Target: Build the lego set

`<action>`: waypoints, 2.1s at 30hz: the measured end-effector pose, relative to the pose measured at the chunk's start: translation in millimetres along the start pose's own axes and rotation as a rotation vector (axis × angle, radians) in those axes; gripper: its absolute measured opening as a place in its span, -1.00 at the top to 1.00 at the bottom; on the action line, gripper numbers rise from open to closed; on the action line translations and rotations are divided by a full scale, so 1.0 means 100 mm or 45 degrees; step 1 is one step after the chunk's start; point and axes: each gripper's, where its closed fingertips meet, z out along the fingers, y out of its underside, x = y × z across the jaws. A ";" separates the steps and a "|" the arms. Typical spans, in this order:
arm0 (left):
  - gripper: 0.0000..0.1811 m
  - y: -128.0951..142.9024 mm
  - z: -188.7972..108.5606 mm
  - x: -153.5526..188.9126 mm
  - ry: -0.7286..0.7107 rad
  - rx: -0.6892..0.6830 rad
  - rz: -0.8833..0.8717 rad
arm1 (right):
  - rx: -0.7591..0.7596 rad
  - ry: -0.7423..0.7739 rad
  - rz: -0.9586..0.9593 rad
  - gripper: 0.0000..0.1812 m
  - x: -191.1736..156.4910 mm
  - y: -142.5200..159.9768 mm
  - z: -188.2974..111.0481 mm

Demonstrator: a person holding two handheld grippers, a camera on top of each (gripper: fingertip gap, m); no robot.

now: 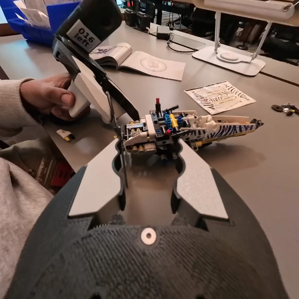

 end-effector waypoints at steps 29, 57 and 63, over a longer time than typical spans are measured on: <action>0.33 0.00 -0.01 0.00 0.000 0.003 -0.004 | 0.016 -0.120 -0.102 -0.01 -0.04 -0.08 0.07; 0.33 -0.01 -0.01 0.00 0.004 0.012 -0.011 | 0.039 0.085 -0.025 1.00 0.56 -0.10 0.06; 0.33 -0.01 -0.01 0.00 0.006 0.013 -0.012 | 0.045 0.087 -0.039 1.00 0.55 -0.10 0.05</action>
